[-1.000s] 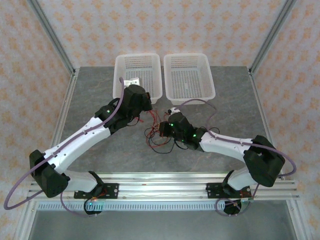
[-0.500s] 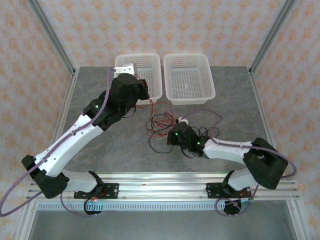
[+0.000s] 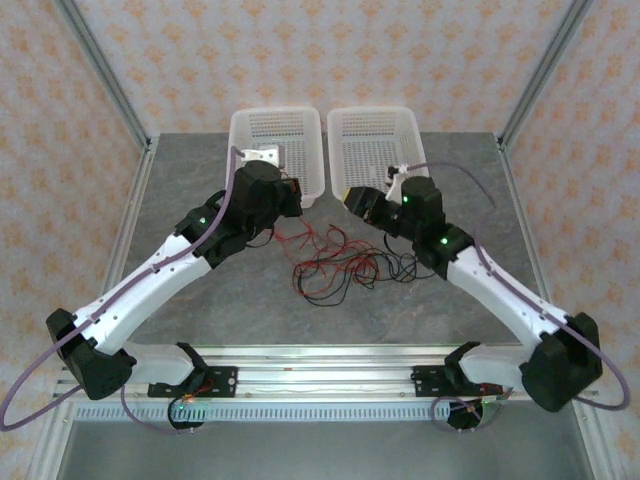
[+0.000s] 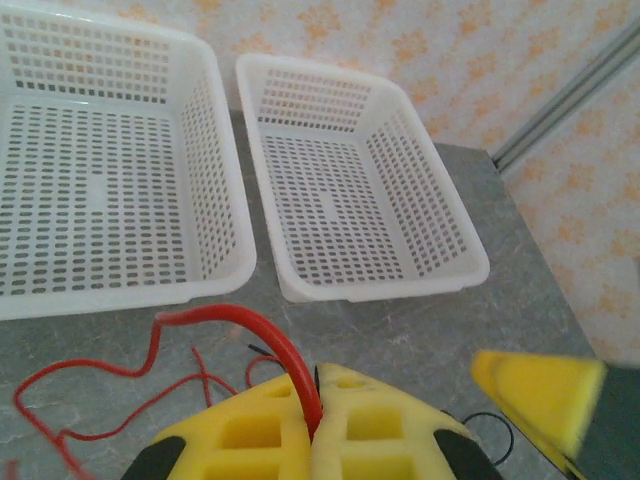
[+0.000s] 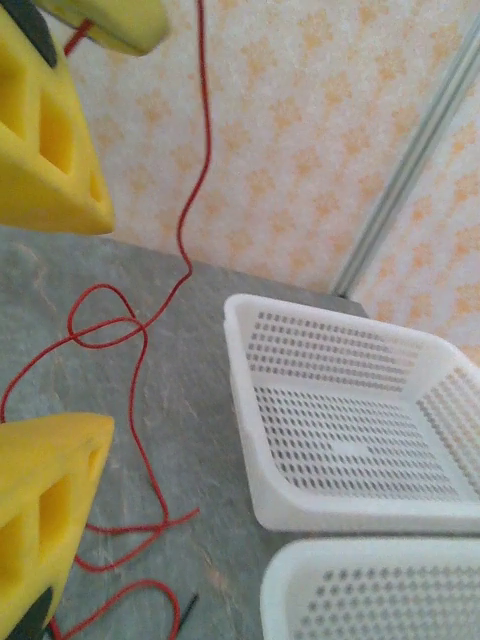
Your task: Untangle the cables
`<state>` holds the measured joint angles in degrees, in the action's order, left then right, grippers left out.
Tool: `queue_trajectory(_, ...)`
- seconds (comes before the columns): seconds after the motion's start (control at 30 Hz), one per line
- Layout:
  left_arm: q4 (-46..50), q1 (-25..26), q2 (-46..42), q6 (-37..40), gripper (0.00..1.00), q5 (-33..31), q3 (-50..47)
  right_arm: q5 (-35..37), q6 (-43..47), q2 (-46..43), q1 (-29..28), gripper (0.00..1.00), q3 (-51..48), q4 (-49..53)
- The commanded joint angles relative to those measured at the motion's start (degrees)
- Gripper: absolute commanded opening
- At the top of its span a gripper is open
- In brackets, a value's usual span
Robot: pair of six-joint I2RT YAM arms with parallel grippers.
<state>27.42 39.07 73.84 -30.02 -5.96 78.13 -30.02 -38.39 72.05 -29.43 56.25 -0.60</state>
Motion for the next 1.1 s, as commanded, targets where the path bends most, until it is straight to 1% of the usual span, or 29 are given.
queue_trajectory(0.0,-3.3,0.6,-1.8,2.1,0.0,1.7,-0.5,-13.7,-3.0,7.4,0.3,0.5,3.9,2.1)
queue_trajectory(0.03,-3.6,0.7,-2.1,2.5,0.0,1.7,-0.4,-14.4,-3.3,8.8,0.3,0.5,4.4,1.6)
queue_trajectory(0.23,-2.7,0.8,-3.5,4.3,0.0,0.8,2.9,-11.8,-3.0,13.2,-0.2,0.5,2.6,-0.8)
queue_trajectory(0.33,-1.3,0.8,-3.3,5.5,0.0,-0.1,5.8,-10.8,-3.4,15.9,-1.8,0.49,-0.1,-3.6)
queue_trajectory(0.47,-0.1,0.8,-2.4,7.1,0.0,-1.8,9.2,-7.1,-3.5,20.2,-4.8,0.46,-3.3,-6.2)
queue_trajectory(0.57,0.9,0.8,-0.8,8.8,0.0,-4.0,12.3,-4.1,-4.4,21.1,-6.1,0.44,-6.7,-9.2)
queue_trajectory(0.67,3.0,0.7,2.1,10.7,0.0,-8.2,16.5,0.0,-3.8,17.9,-6.6,0.44,-10.6,-10.2)
queue_trajectory(0.77,4.6,-0.7,6.2,12.2,0.0,-10.7,21.6,4.3,-2.0,11.3,-6.8,0.44,-14.2,-9.3)
queue_trajectory(0.9,4.1,-5.5,11.7,12.9,0.0,-7.9,26.9,9.4,0.4,0.6,-6.8,0.47,-18.0,-4.9)
queue_trajectory(1.0,2.6,-9.2,15.9,13.3,0.0,-5.9,29.3,11.6,1.9,-6.6,-6.9,0.48,-19.3,0.3)
queue_trajectory(1.07,1.6,-11.0,19.0,14.2,0.0,-5.9,31.1,12.7,2.5,-10.1,-6.9,0.48,-19.9,3.5)
